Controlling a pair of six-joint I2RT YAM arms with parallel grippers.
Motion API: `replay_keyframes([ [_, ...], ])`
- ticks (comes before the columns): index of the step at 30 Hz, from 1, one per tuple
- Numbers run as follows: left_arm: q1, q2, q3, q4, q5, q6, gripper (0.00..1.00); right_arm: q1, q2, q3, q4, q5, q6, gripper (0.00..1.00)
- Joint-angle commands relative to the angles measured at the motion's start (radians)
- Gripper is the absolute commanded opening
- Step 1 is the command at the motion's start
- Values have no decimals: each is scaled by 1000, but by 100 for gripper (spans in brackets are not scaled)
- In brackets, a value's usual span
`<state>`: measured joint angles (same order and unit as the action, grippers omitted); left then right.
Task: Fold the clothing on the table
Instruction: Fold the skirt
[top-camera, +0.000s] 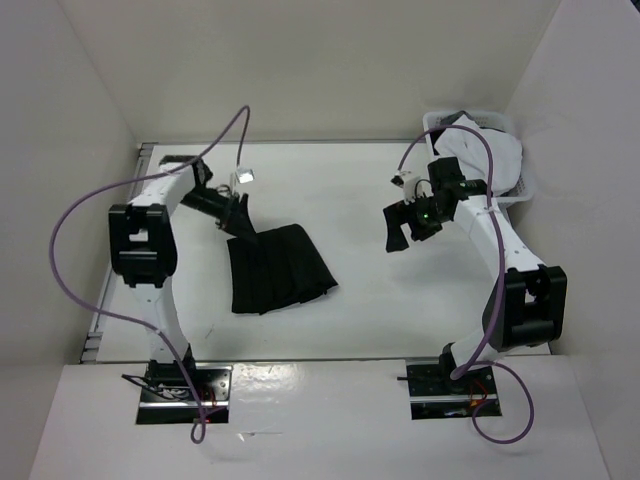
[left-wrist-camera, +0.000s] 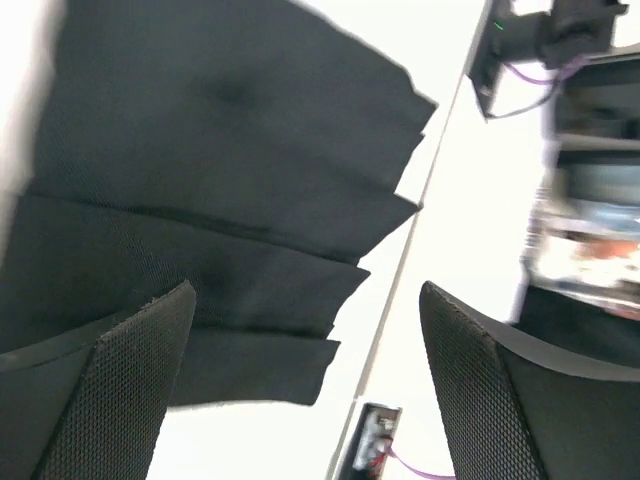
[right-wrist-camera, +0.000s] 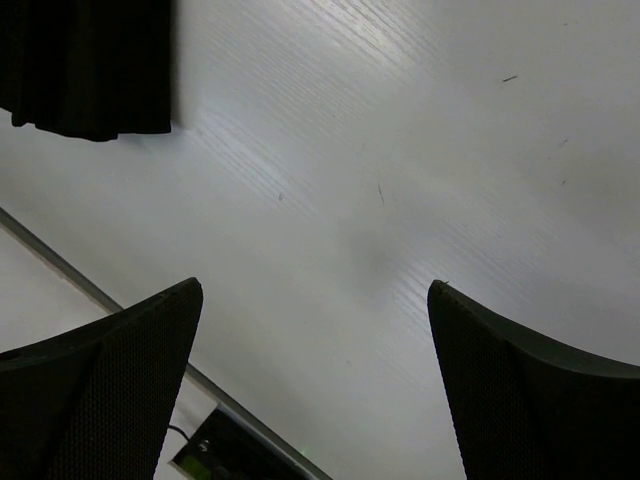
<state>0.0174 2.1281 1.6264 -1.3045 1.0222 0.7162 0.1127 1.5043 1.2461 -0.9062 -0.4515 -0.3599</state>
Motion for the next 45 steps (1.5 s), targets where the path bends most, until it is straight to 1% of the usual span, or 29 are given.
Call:
replay_keyframes([
  [1,6,-241,119,10,-40,-90,98,-7,-21,7,-3,-42,-25,97],
  [2,6,-313,159,10,-53,-113,98,-7,-21,7,-3,-42,-25,97],
  [4,18,-406,193,10,-89,-178,98,-7,-21,18,-3,-65,-25,97],
  [5,18,-436,204,10,-99,-193,98,-7,-21,18,-16,-65,-34,97],
  [8,78,-528,214,10,-120,-242,99,-7,-21,27,-16,-96,-34,97],
  [10,143,-594,138,25,-120,-270,99,-7,-1,38,-26,-111,-45,97],
  [11,165,-617,101,39,-148,-282,99,4,-1,38,-26,-125,-45,97],
  [12,186,-644,60,97,-174,-308,99,4,-1,38,-26,-125,-45,97],
  [13,220,-710,14,135,-207,-378,99,4,-1,38,-17,-125,-45,97],
  [14,233,-750,-32,177,-249,-420,99,13,-1,38,-4,-95,-34,97],
  [15,242,-793,-122,262,-361,-466,99,13,-1,38,9,-70,-1,97],
  [16,242,-885,-161,302,-431,-509,99,13,-19,38,29,-46,13,97],
  [17,242,-931,-196,336,-503,-579,99,13,-33,38,42,17,31,97],
  [18,242,-976,-229,391,-642,-607,99,13,-55,11,62,54,77,97],
  [19,242,-1052,-288,411,-706,-632,99,13,-114,-11,123,98,100,97],
  [20,242,-1083,-316,428,-761,-665,99,13,-148,-37,154,149,123,97],
  [21,242,-1109,-345,441,-849,-675,99,13,-180,-86,180,257,145,97],
  [22,242,-1141,-371,453,-879,-675,99,13,-241,-108,202,314,180,97],
  [23,251,-1142,-422,453,-901,-675,99,4,-271,-126,240,362,196,97],
  [24,260,-1152,-445,453,-928,-684,99,-31,-297,-163,257,432,222,97],
  [27,308,-1152,-487,464,-929,-684,99,-135,-390,-227,303,451,246,98],
  [28,317,-1152,-487,464,-897,-666,99,-222,-416,-246,314,412,257,98],
  [30,328,-1152,-487,488,-884,-666,99,-299,-513,-301,351,383,257,98],
  [31,343,-1139,-525,502,-861,-656,99,-356,-538,-315,351,382,257,98],
  [34,389,-1099,-534,540,-815,-646,99,-424,-564,-315,360,399,248,98],
  [36,415,-1068,-565,594,-754,-646,99,-452,-588,-324,369,410,248,98],
  [39,476,-1007,-556,610,-639,-618,99,-556,-607,-324,360,330,228,98],
  [42,498,-985,-556,610,-610,-606,99,-581,-618,-335,360,318,228,98],
  [45,521,-1025,-556,610,-600,-606,99,-581,-627,-335,369,292,216,98],
])
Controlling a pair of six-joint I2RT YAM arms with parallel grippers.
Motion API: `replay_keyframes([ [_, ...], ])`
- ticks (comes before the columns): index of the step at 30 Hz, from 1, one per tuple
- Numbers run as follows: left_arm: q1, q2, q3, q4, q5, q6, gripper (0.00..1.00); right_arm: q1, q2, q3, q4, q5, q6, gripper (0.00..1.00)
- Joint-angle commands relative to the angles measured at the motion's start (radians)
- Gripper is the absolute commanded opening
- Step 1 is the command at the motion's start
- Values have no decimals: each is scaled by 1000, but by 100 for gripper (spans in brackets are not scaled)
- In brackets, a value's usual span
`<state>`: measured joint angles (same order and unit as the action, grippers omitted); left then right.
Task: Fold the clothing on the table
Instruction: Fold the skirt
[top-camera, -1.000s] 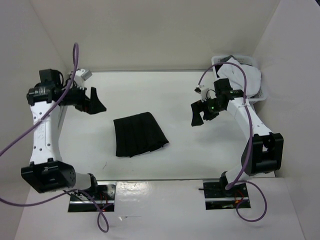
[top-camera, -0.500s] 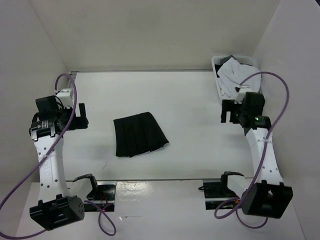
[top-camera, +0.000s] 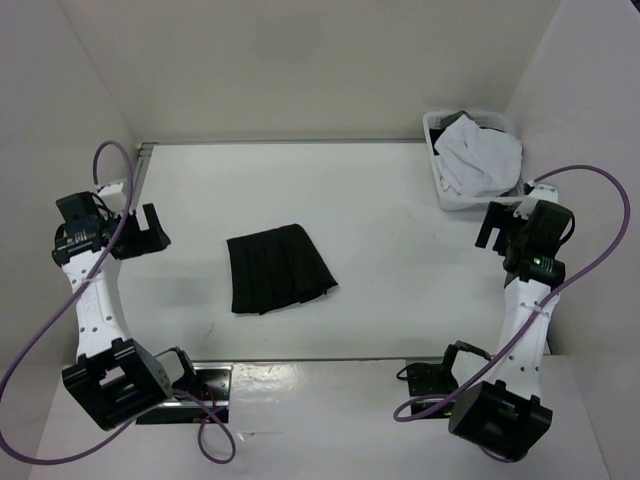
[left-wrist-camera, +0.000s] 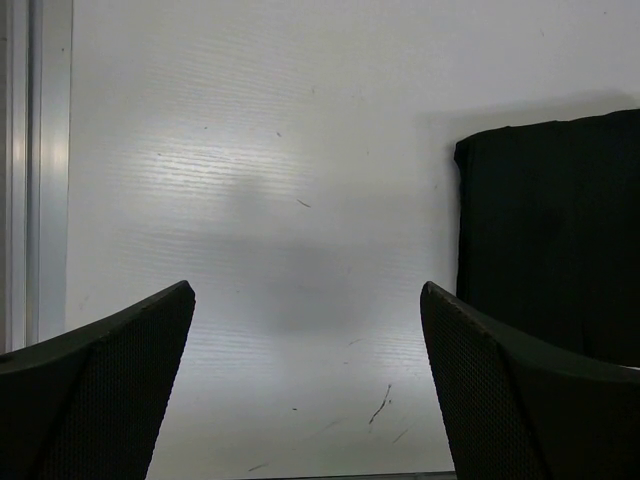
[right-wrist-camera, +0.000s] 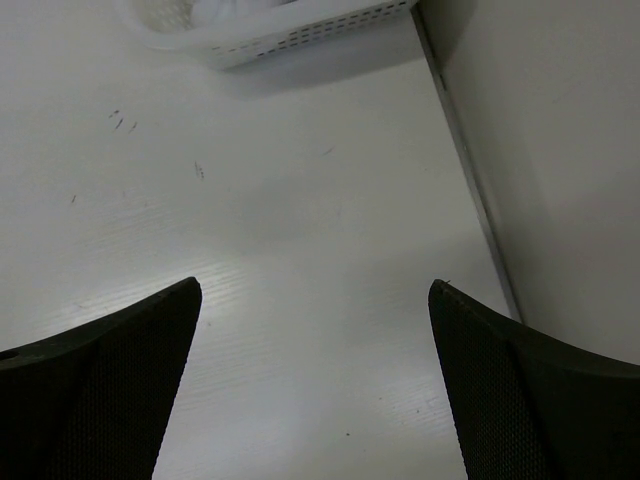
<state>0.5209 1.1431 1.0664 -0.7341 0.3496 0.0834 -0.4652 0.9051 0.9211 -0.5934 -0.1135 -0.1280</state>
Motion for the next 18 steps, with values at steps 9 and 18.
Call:
replay_keyframes([
  [9,18,-80,-14,48,83,36,99,-12,-28,-19,56,-74,-35,98],
  [18,18,-80,-14,48,92,36,99,-12,-37,-19,56,-51,-35,98],
])
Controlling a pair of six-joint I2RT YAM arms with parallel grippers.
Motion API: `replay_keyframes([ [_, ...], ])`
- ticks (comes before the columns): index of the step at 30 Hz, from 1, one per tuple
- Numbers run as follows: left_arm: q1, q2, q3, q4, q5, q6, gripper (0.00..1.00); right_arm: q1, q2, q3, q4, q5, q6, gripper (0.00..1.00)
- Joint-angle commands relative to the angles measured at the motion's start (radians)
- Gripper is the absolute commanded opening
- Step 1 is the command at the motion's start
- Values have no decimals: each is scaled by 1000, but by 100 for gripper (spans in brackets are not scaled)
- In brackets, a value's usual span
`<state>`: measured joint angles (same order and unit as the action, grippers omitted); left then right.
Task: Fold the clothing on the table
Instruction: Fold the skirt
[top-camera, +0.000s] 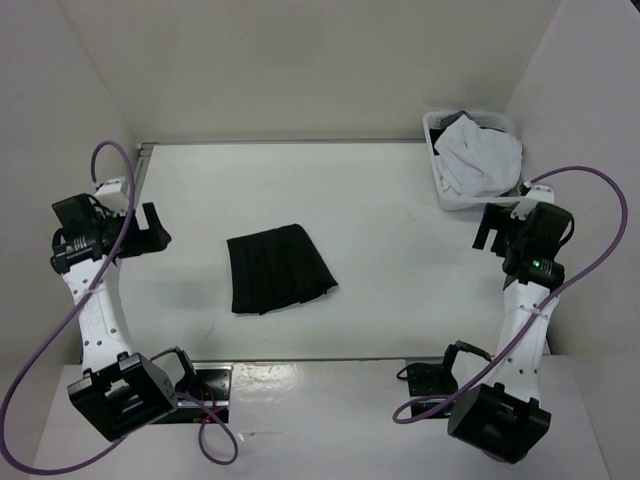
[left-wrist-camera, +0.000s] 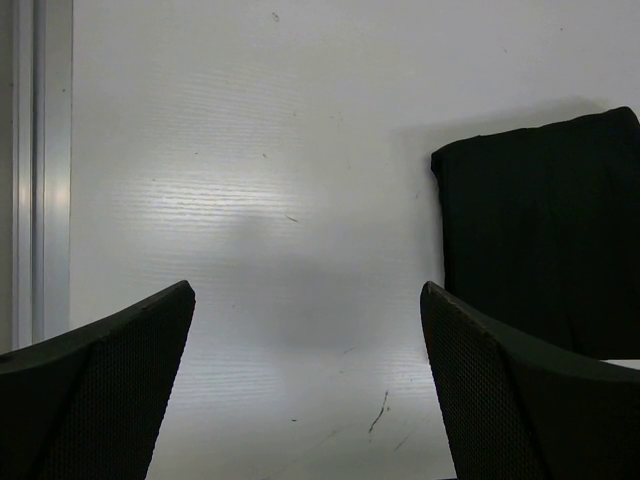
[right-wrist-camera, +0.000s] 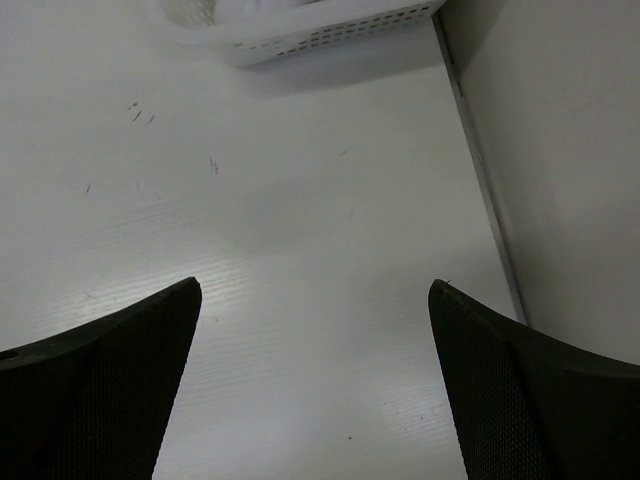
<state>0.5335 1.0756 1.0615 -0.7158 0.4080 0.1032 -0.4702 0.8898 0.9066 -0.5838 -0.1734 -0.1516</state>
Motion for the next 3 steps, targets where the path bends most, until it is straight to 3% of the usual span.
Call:
replay_keyframes([
  [1,5,-13,-9,30,43,16,99,-7,-22,-5,47,9,-11,98],
  [3,5,-13,-9,30,43,26,99,-7,-22,-5,47,9,-11,98],
])
